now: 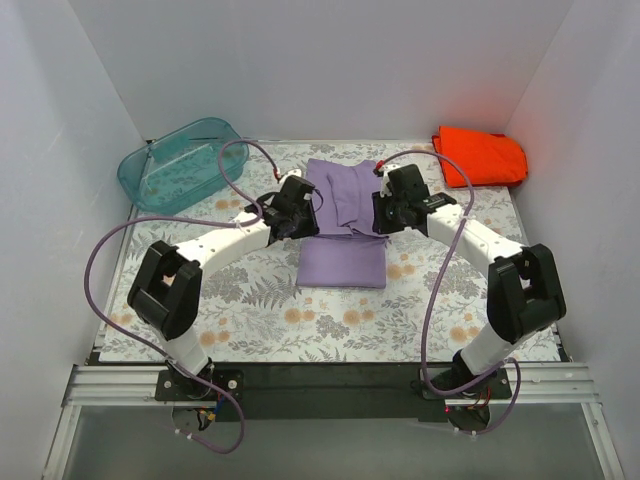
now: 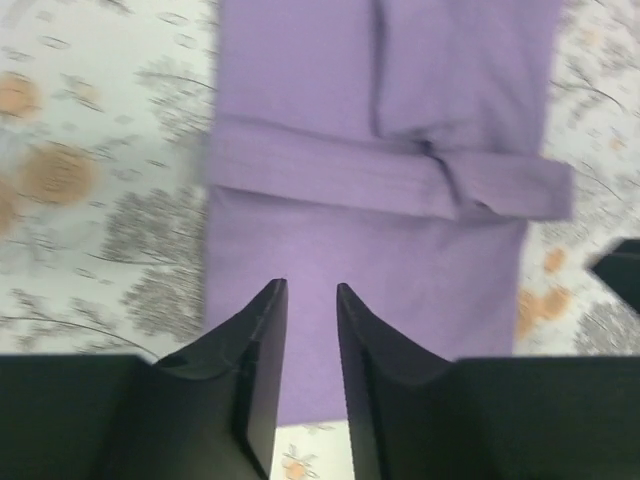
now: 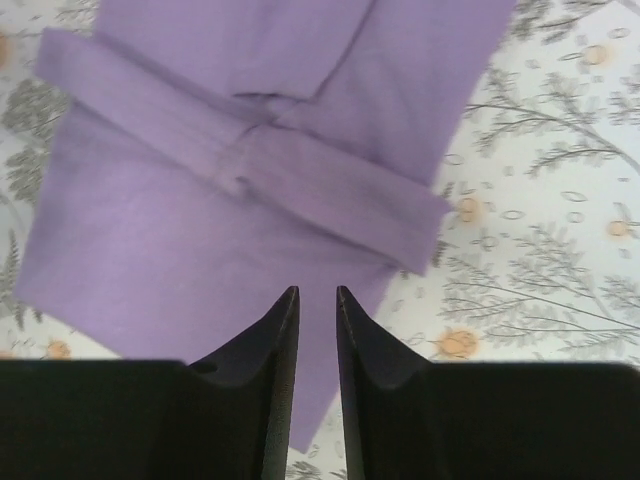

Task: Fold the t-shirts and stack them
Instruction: Fold the tshirt

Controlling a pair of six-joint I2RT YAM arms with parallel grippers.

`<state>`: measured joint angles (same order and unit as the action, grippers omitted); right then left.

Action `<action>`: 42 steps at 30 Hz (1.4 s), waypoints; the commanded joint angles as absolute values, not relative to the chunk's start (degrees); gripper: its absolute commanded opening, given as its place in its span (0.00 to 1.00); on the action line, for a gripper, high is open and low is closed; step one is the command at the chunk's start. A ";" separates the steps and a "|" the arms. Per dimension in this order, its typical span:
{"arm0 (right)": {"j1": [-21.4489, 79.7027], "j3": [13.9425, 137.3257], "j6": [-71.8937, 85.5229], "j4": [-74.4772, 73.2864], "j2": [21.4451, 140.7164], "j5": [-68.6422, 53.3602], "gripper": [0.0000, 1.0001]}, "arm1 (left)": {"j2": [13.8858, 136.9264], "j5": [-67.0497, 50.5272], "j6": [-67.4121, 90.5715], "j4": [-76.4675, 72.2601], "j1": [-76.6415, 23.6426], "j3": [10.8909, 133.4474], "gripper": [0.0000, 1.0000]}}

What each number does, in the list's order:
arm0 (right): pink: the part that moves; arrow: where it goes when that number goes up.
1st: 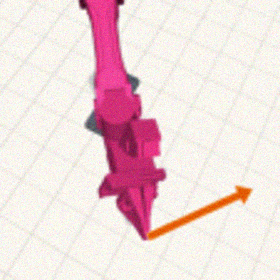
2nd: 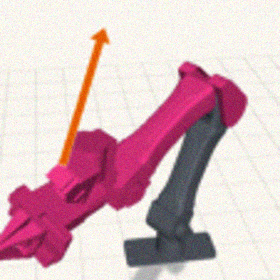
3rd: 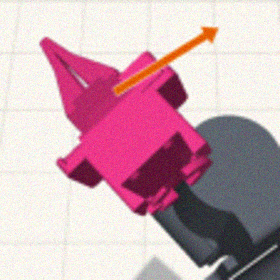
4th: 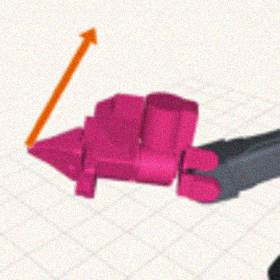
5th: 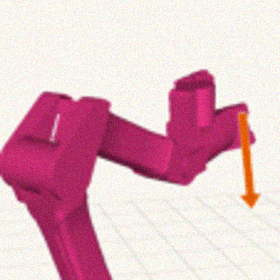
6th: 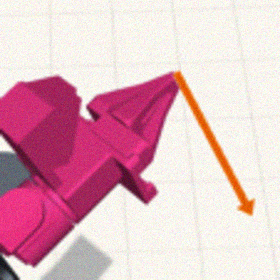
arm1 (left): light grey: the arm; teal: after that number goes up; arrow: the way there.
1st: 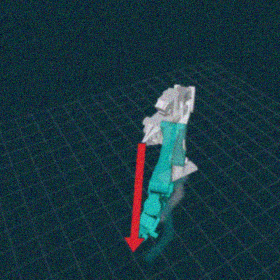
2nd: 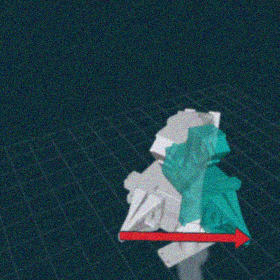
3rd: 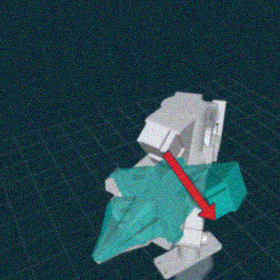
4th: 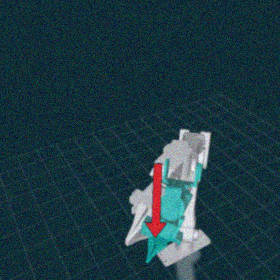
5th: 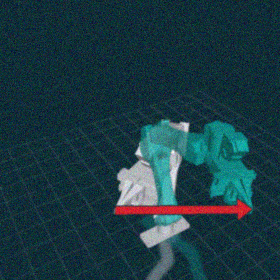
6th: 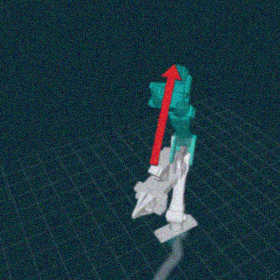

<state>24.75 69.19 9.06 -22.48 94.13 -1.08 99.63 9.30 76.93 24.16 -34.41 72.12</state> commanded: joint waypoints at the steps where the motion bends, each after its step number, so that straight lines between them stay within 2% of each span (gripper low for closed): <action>1: 26.36 63.64 12.56 -13.37 91.94 -5.88 0.26 | 97.20 11.69 77.87 21.27 -39.62 68.74 0.24; 4: 27.33 61.26 13.71 -9.67 93.07 -6.76 0.25 | 100.19 8.62 79.71 20.92 -41.39 67.77 0.18; 8: 27.77 60.21 14.76 -6.51 95.62 -8.78 0.24 | 104.85 3.79 81.38 21.97 -43.06 67.06 0.17; 16: 27.86 61.26 13.71 -3.52 101.60 -8.35 0.23 | 108.02 1.67 82.35 25.93 -44.12 65.83 0.16; 23: 27.16 68.63 10.64 -3.60 109.05 -2.04 0.24 | 107.32 0.36 82.27 25.93 -44.21 63.20 0.15; 26: 25.58 75.48 9.49 -3.69 111.53 1.65 0.25 | 106.70 0.09 82.44 26.01 -44.38 62.05 0.15; 31: 24.35 83.23 9.32 -3.78 112.42 0.45 0.26 | 103.89 0.09 83.49 26.02 -44.82 60.47 0.15; 37: 23.82 73.59 11.86 -2.90 104.17 -10.10 0.27 | 98.80 1.05 85.08 25.84 -44.82 59.76 0.18; 42: 20.22 56.53 18.80 7.79 94.05 -24.41 0.29 | 92.82 3.42 86.22 22.43 -43.16 58.54 0.22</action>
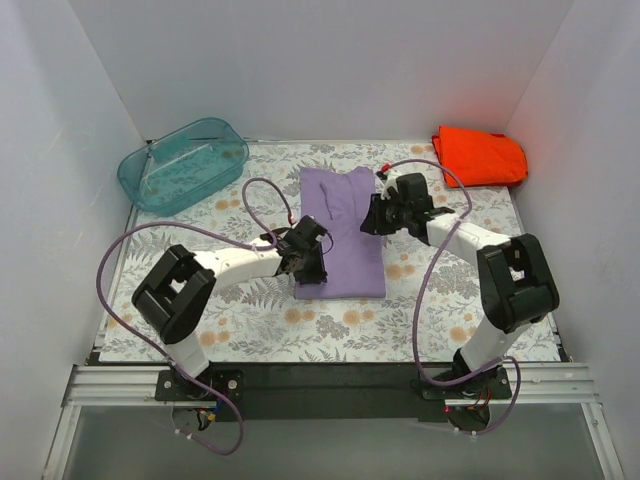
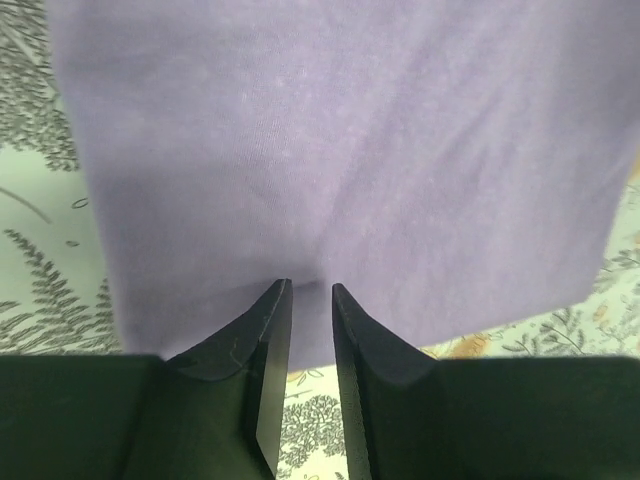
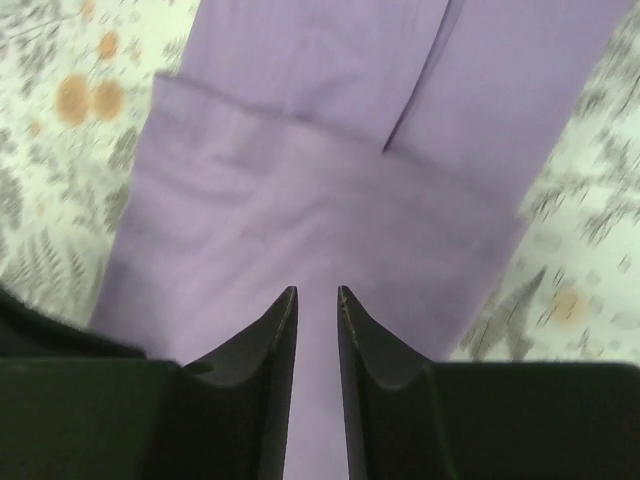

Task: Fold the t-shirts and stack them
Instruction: Fold the tshirt

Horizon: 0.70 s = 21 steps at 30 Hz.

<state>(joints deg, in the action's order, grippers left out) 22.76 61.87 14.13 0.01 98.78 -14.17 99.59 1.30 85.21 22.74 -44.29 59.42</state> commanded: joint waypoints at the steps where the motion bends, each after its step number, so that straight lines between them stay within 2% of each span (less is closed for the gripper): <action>1: 18.74 55.03 20.81 9.04 93.43 -26.17 0.29 | 91.94 3.78 86.13 21.37 -42.46 57.58 0.22; 7: 14.42 52.74 26.53 17.65 96.58 -37.87 0.33 | 92.01 -5.09 85.52 8.45 -31.48 55.54 0.21; 14: 11.17 57.56 31.98 25.22 109.74 -45.08 0.33 | 106.24 -9.49 82.18 3.35 -27.77 65.64 0.15; 21: 6.69 60.12 35.33 30.23 120.84 -46.50 0.34 | 114.69 -9.05 82.88 1.85 -22.86 65.75 0.10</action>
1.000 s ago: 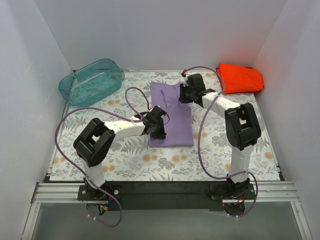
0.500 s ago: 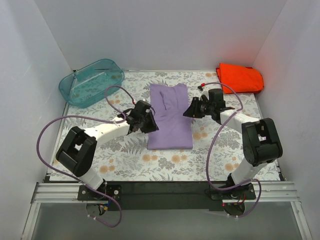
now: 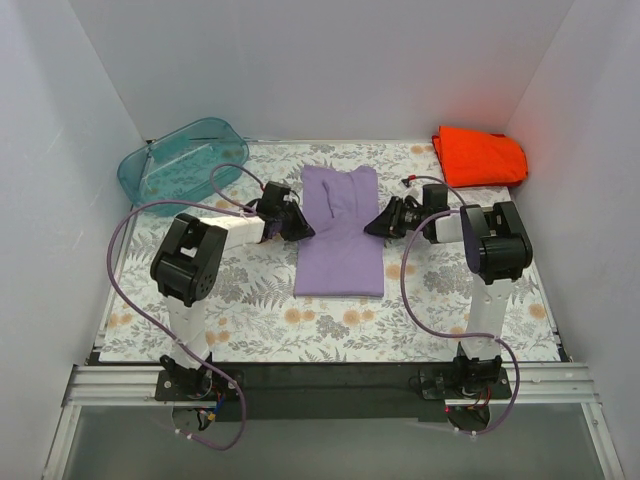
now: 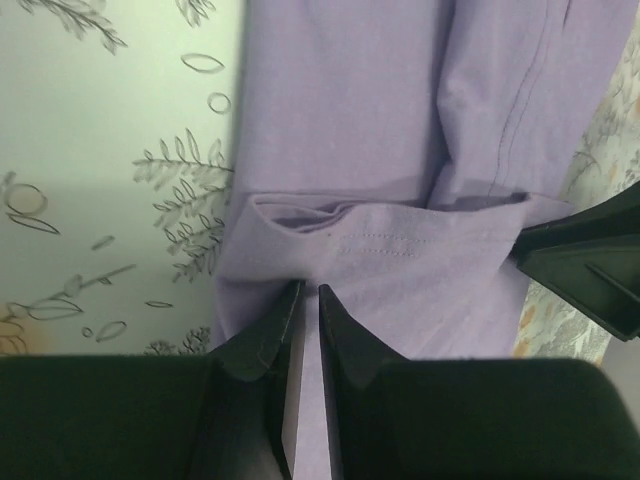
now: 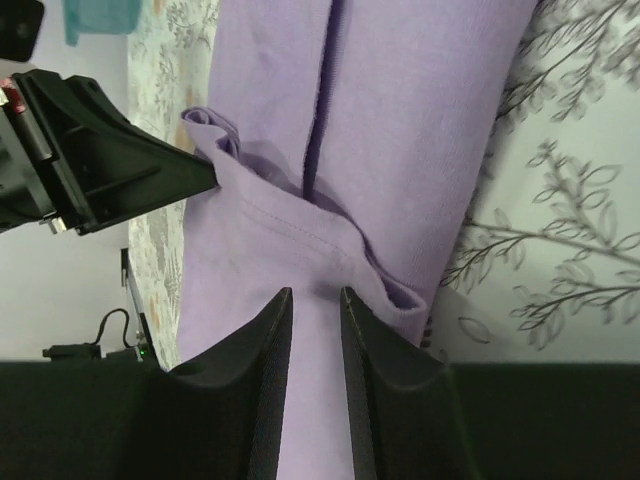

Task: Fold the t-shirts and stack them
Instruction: Fold the tshirt

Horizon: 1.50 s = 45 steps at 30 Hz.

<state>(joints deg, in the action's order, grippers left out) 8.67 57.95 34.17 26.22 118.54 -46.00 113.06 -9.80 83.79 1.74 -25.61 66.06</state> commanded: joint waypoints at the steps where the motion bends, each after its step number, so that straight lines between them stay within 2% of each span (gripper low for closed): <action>1: 6.16 60.12 35.51 30.23 122.07 -46.15 0.34 | 114.70 -8.79 82.88 1.58 -22.33 65.05 0.10; 7: 4.83 58.19 36.03 30.59 119.72 -50.00 0.34 | 110.67 -11.16 82.27 1.23 -20.92 62.23 0.13; 15: 7.90 44.86 37.26 30.41 102.67 -53.70 0.38 | 94.51 -14.50 79.81 4.48 -23.81 58.10 0.29; 21: 13.17 35.61 37.71 30.41 93.26 -54.93 0.43 | 85.61 -18.01 82.87 6.68 -28.55 48.72 0.33; 26: 15.21 29.11 37.09 30.67 95.71 -53.70 0.43 | 87.26 -20.30 88.06 4.93 -32.17 42.02 0.33; 30: 14.51 26.82 36.21 30.59 100.36 -53.17 0.43 | 89.29 -21.10 95.25 0.88 -32.34 36.48 0.25; 34: 12.22 24.70 37.62 30.59 103.01 -53.26 0.43 | 88.77 -20.75 98.43 1.84 -32.34 34.28 0.21; 40: 12.57 23.64 39.02 30.06 92.32 -54.93 0.43 | 78.08 -17.41 98.96 6.59 -32.34 31.91 0.20; 43: 12.66 23.73 38.50 27.35 87.29 -53.97 0.43 | 73.84 -13.72 97.74 10.97 -32.52 33.39 0.25; 45: 12.66 26.18 32.48 16.31 82.63 -50.20 0.43 | 70.32 -11.00 96.07 15.45 -32.78 35.58 0.36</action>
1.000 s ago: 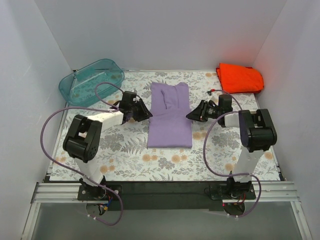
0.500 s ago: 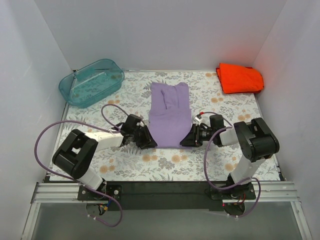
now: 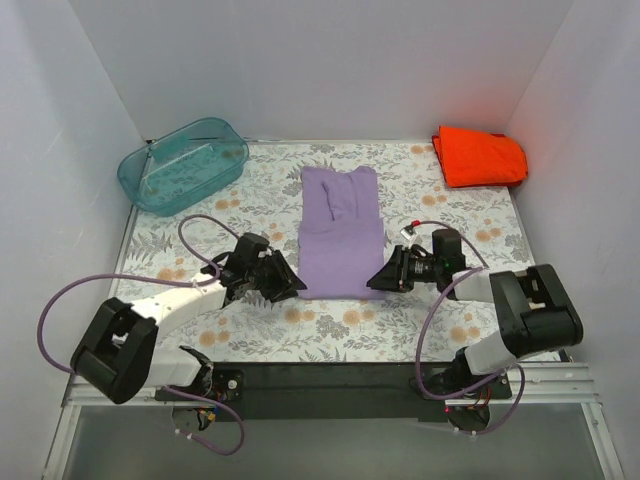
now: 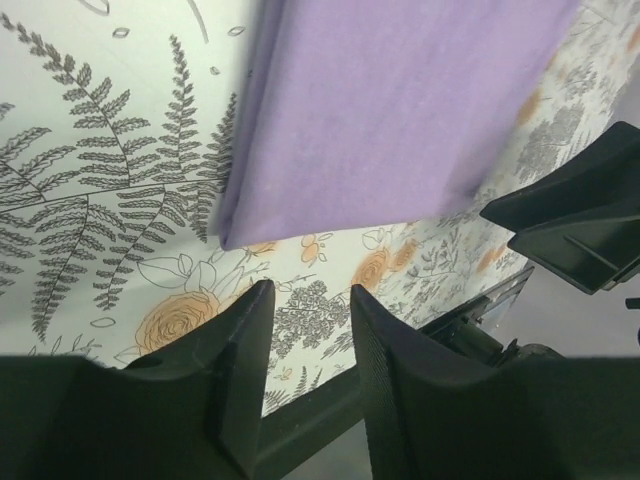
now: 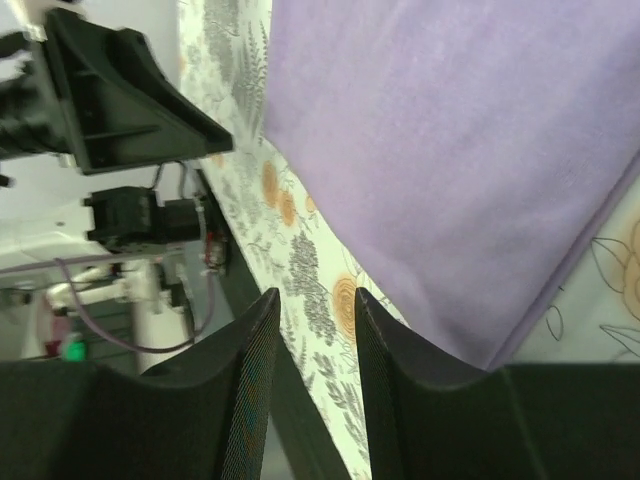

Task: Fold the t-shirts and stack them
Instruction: Fold the tshirt

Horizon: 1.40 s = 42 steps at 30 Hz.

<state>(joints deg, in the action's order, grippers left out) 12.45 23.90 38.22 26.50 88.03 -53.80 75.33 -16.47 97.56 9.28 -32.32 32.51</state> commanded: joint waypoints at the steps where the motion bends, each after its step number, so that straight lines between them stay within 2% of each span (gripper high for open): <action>1: 13.18 27.76 29.30 10.87 81.31 -47.75 0.43 | 69.44 -8.46 95.37 16.77 -32.96 36.20 0.41; 2: 13.79 31.95 26.22 5.24 79.30 -40.50 0.43 | 68.13 -7.05 94.67 19.40 -33.13 37.08 0.54; 3: 14.49 33.82 23.23 -6.04 78.49 -35.99 0.43 | 67.77 -5.81 92.83 20.55 -33.57 38.48 0.60; 5: 17.57 36.38 19.26 -12.63 75.86 -22.89 0.46 | 68.20 -1.42 90.89 24.23 -34.27 40.16 0.75; 7: 19.94 37.26 19.77 -16.78 73.06 -16.81 0.50 | 69.43 2.08 88.60 26.45 -35.85 42.26 0.81; 9: 22.39 37.70 20.39 -18.19 71.81 -10.74 0.59 | 71.27 4.91 87.37 28.21 -37.69 43.41 0.86; 16: 30.40 42.79 22.59 -25.31 75.84 2.71 0.60 | 78.47 10.72 84.99 31.81 -43.06 48.60 0.95; 28: 35.15 47.02 25.22 -26.63 82.18 4.75 0.49 | 83.41 9.32 86.48 33.31 -44.47 51.68 0.93; 42: 39.64 49.75 29.09 -33.92 92.45 6.68 0.45 | 83.41 9.67 86.92 33.75 -44.82 51.77 0.90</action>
